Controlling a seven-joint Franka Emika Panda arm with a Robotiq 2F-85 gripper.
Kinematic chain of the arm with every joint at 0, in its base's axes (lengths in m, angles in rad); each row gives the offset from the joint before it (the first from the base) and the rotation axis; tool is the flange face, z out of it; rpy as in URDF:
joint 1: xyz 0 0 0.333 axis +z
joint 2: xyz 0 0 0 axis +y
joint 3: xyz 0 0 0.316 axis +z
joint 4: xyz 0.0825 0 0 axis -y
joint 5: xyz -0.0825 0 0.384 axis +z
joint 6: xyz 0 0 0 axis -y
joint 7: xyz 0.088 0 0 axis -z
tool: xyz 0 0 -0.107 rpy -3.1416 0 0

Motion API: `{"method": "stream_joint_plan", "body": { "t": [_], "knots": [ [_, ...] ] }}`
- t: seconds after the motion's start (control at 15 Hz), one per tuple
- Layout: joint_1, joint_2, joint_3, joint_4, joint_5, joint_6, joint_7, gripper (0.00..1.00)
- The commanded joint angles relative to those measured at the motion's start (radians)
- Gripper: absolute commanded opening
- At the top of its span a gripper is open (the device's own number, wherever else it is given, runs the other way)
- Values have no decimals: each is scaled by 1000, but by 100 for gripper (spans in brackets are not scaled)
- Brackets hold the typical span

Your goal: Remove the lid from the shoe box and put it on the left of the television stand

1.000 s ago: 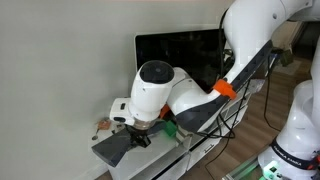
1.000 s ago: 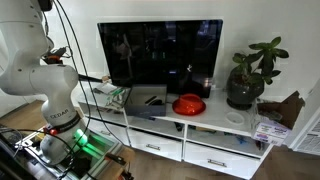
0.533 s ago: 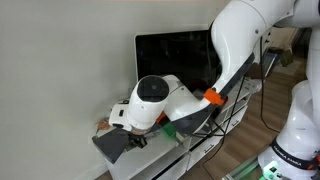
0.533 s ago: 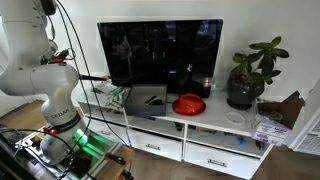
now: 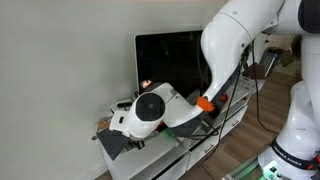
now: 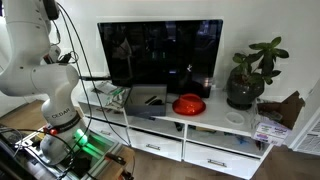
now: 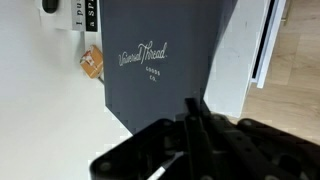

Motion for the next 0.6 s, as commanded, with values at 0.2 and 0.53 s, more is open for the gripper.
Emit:
{"method": "stream_joint_plan", "body": {
  "t": [0.2, 0.53],
  "knots": [
    [25, 50, -22, 27, -116, -29, 132, 1],
    [21, 74, -31, 35, -212, -34, 204, 1]
  ]
}}
